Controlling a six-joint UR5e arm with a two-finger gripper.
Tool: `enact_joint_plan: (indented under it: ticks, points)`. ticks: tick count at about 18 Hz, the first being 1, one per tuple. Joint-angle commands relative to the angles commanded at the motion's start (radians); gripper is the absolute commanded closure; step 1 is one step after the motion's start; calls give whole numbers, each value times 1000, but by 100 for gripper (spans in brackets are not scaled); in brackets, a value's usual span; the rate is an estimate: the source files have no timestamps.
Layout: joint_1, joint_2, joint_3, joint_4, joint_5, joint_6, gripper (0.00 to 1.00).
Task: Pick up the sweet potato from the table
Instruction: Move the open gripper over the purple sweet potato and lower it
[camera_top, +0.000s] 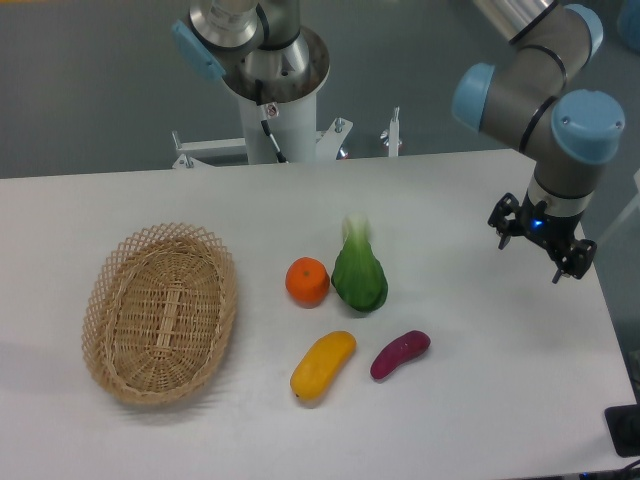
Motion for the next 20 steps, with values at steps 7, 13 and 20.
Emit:
enact_joint_plan:
  ticks: [7, 13, 20]
  points:
    - [-18, -2, -3, -3, 2, -20, 0]
    - [-73, -3, -48, 23, -8, -161, 0]
    - [-172, -37, -60, 54, -12, -259, 0]
